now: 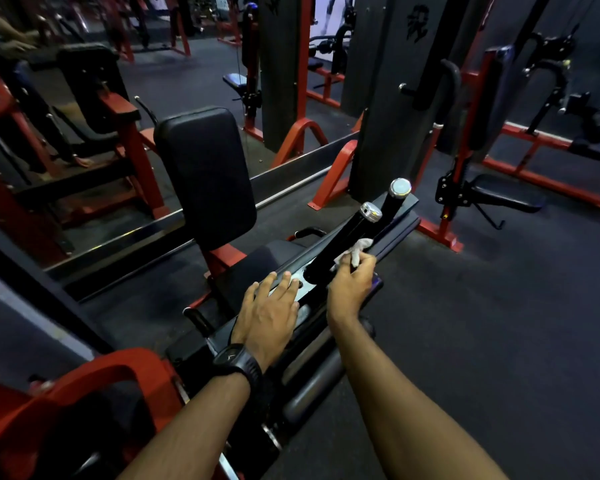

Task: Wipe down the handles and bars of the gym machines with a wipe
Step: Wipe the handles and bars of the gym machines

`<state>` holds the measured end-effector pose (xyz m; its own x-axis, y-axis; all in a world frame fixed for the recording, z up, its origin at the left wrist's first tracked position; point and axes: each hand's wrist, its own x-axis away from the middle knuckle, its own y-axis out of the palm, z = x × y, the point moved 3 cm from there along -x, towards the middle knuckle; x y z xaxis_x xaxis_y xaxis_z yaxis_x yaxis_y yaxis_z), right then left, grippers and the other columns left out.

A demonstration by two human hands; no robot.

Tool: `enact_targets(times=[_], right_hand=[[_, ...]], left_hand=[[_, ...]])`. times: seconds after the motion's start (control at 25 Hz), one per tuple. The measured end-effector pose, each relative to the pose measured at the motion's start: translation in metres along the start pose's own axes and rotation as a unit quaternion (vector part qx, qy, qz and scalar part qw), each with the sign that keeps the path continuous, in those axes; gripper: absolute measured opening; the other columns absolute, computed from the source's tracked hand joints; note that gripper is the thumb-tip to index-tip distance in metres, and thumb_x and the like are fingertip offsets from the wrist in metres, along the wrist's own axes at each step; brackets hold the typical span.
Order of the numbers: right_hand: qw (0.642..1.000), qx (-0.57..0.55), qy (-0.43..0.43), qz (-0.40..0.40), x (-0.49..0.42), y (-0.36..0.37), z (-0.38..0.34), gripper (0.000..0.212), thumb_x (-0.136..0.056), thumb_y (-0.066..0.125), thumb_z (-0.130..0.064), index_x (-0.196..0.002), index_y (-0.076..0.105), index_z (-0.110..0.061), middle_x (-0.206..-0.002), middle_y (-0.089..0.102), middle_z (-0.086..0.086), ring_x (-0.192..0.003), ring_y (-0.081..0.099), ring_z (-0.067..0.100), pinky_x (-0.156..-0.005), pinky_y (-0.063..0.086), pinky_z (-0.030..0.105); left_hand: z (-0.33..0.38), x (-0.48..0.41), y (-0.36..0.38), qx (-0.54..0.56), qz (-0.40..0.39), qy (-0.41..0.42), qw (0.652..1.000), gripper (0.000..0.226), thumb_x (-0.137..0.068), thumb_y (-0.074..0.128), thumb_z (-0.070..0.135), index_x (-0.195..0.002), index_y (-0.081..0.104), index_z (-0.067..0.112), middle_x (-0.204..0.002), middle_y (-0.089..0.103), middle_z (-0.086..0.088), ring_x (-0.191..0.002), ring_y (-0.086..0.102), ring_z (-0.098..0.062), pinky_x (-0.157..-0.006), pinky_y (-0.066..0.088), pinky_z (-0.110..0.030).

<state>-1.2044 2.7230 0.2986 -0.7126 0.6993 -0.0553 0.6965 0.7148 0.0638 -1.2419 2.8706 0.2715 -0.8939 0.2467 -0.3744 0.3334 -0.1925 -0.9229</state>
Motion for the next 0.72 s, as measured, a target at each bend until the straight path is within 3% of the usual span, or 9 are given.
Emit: enact_targets(times=[0.12, 0.24, 0.36, 0.44, 0.52, 0.6, 0.64, 0.72], right_hand=[[0.998, 0.037, -0.002, -0.06, 0.014, 0.0, 0.019, 0.024, -0.099, 0.049, -0.013, -0.079, 0.045, -0.026, -0.081, 0.06, -0.001, -0.073, 0.055, 0.011, -0.068, 0.042, 0.017], [0.994, 0.074, -0.035, -0.075, 0.017, -0.001, 0.026, 0.024, -0.095, 0.049, -0.005, -0.078, 0.047, -0.022, -0.085, 0.063, 0.006, -0.075, 0.055, 0.015, -0.066, 0.039, 0.015], [0.983, 0.138, -0.064, -0.105, 0.023, -0.008, 0.022, 0.026, -0.09, 0.052, 0.001, -0.077, 0.05, -0.021, -0.086, 0.061, 0.0, -0.074, 0.052, 0.009, -0.064, 0.035, 0.005], [0.971, 0.167, -0.076, -0.151, 0.031, -0.015, 0.026, 0.021, -0.088, 0.058, -0.002, -0.078, 0.057, -0.02, -0.088, 0.063, -0.005, -0.079, 0.056, 0.008, -0.067, 0.035, 0.001], [0.974, 0.148, -0.072, -0.156, 0.031, -0.025, 0.032, 0.019, -0.085, 0.06, -0.003, -0.077, 0.064, -0.019, -0.084, 0.066, -0.007, -0.082, 0.061, 0.009, -0.073, 0.043, 0.009], [0.986, 0.113, -0.033, -0.121, 0.02, -0.038, 0.033, 0.02, -0.084, 0.059, -0.005, -0.084, 0.069, -0.022, -0.089, 0.068, -0.004, -0.087, 0.064, 0.013, -0.081, 0.052, 0.029], [0.99, 0.098, -0.011, -0.102, 0.012, -0.045, 0.031, 0.02, -0.085, 0.059, -0.007, -0.089, 0.07, -0.023, -0.093, 0.069, -0.001, -0.09, 0.065, 0.016, -0.084, 0.053, 0.037], [0.994, 0.074, 0.018, -0.079, -0.007, -0.06, 0.026, 0.019, -0.088, 0.059, -0.007, -0.097, 0.071, -0.02, -0.096, 0.071, 0.001, -0.093, 0.065, 0.017, -0.087, 0.053, 0.04]], left_hand=[[0.0, 0.001, 0.0, 0.002, -0.015, 0.004, 1.0, 0.041, -0.098, 0.044, 0.033, -0.135, 0.055, 0.021, -0.141, 0.054, 0.002, -0.132, 0.047, -0.024, -0.103, 0.045, -0.046], [0.0, 0.002, -0.004, -0.011, -0.031, 0.01, 0.999, 0.043, -0.099, 0.041, 0.033, -0.138, 0.052, 0.02, -0.143, 0.052, 0.001, -0.134, 0.045, -0.024, -0.104, 0.044, -0.047], [0.002, 0.005, -0.007, -0.004, -0.081, 0.01, 0.997, 0.049, -0.101, 0.04, 0.033, -0.149, 0.037, 0.021, -0.155, 0.036, 0.002, -0.144, 0.029, -0.023, -0.114, 0.031, -0.046], [0.006, 0.008, -0.008, -0.001, -0.092, 0.007, 0.996, 0.051, -0.1, 0.044, 0.033, -0.148, 0.037, 0.02, -0.155, 0.034, 0.001, -0.144, 0.027, -0.022, -0.115, 0.028, -0.047], [0.016, 0.012, -0.008, 0.0, -0.078, 0.008, 0.997, 0.049, -0.092, 0.058, 0.032, -0.139, 0.051, 0.018, -0.146, 0.048, -0.001, -0.138, 0.04, -0.024, -0.109, 0.035, -0.049], [0.027, 0.014, -0.007, -0.005, -0.045, 0.02, 0.999, 0.044, -0.086, 0.065, 0.032, -0.128, 0.062, 0.018, -0.136, 0.058, -0.001, -0.128, 0.051, -0.023, -0.103, 0.041, -0.05], [0.034, 0.012, -0.008, 0.001, -0.031, 0.027, 0.999, 0.042, -0.086, 0.063, 0.033, -0.125, 0.063, 0.018, -0.134, 0.06, -0.001, -0.126, 0.053, -0.023, -0.102, 0.042, -0.049], [0.051, 0.003, -0.013, 0.022, -0.003, 0.042, 0.999, 0.042, -0.089, 0.048, 0.034, -0.124, 0.064, 0.016, -0.132, 0.061, -0.001, -0.124, 0.054, -0.023, -0.1, 0.045, -0.047]])
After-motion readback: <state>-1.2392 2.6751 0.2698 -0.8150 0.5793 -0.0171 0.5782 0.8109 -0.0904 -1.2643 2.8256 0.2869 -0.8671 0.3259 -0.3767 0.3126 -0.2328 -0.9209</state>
